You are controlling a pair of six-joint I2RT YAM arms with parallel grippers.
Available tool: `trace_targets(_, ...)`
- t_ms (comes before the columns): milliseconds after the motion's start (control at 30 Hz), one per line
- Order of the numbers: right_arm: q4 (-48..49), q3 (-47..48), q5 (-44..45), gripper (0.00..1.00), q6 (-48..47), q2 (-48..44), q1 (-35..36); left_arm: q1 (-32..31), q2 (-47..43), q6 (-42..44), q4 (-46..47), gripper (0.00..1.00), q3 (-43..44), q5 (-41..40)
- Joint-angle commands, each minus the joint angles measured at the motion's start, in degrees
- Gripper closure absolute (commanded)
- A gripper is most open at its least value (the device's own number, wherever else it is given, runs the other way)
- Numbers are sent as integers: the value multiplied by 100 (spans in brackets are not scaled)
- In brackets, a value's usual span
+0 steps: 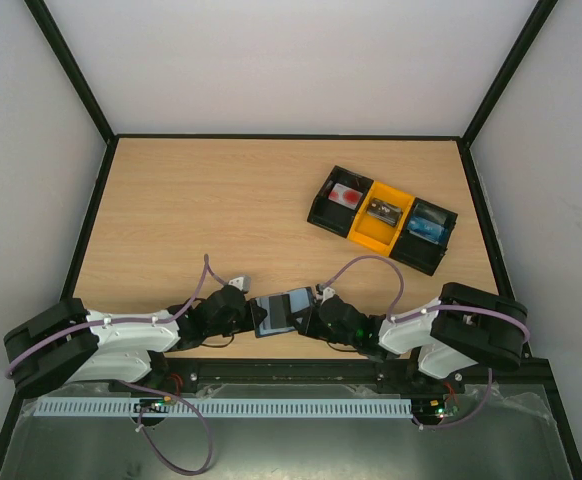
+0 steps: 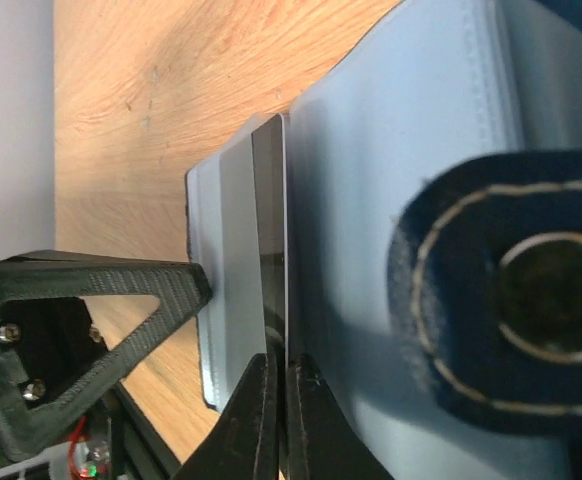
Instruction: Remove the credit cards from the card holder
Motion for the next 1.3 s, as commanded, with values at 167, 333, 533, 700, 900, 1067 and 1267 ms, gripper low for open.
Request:
trace_targets(167,-335,-205,495,98,-75,-638,-29,34,-77,67,-400,97,-139,-159)
trace_targets(333,-1311,-187,949,98,-361,-1403,-32,75,-173,59,-465,97,-130,-193)
trace_targets(533,-1816,-117,1040,98,-870,-1829,-29,198,-457,102,-706,95,54,-100)
trace_targets(700,-2459,168,1243,98,-1114,-2174,-30,221,-841,216,-883,75,285,-57)
trace_targets(900,-2409,173,996,98,-133,-2681,-31,227,-1124,1704,-1006,62,756,-287)
trace_targets(1067,-2291,161,878,98,608,-3051,-31,96,-1715,3135,-787,57,919,-137)
trace_targets(1267,-2495,209,1266,98,1297,-3543,-32,-79,-2326,4261,487,52,361,198)
